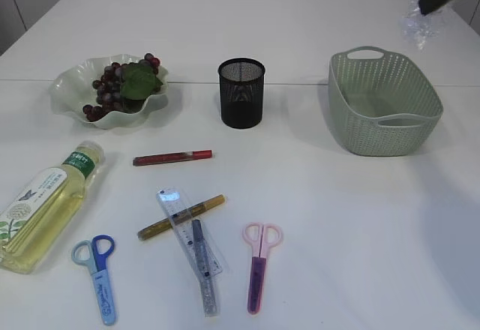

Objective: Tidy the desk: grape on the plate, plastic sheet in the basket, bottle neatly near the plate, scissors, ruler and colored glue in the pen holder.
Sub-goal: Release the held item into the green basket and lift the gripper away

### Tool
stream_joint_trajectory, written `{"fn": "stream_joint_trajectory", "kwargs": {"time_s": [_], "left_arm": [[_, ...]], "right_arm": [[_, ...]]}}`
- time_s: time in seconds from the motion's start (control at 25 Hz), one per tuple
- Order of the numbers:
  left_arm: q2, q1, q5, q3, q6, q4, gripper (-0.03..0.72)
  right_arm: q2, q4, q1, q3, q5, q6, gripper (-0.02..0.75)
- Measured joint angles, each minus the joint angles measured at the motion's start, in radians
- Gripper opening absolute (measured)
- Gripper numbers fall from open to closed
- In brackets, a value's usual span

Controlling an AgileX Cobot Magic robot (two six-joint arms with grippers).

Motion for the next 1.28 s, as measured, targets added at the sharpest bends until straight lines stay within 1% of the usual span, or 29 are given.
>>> {"fn": "stream_joint_trajectory", "kwargs": {"time_s": [0.08,0.16,0.4,0.6,0.8,1.04,1.28], "left_arm": [[0.000,0.000,0.000,0.000,0.000,0.000,0.372],[0.000,0.000,0.000,0.000,0.000,0.000,0.372],[0.000,0.000,0.000,0.000,0.000,-0.002,0.372],[0.000,0.000,0.000,0.000,0.000,-0.005,0.372],[0.000,0.000,0.000,0.000,0.000,-0.005,0.372],[0.002,0.000,0.000,0.000,0.000,-0.005,0.372],[0.002,0.000,0.000,0.000,0.000,-0.005,0.372]], "right_arm": [[0.000,-0.009,-0.028,0.000,0.002,0.007,0.015],[0.000,-0.013,-0.037,0.000,0.001,0.012,0.015],[0.075,-0.005,-0.037,-0.018,-0.022,0.012,0.015],[0.209,-0.003,-0.037,-0.114,-0.031,0.013,0.015],[0.323,0.027,-0.037,-0.194,-0.037,0.013,0.015],[0.403,0.058,-0.037,-0.211,-0.062,0.014,0.015],[0.417,0.074,-0.037,-0.218,-0.061,0.015,0.015]]}}
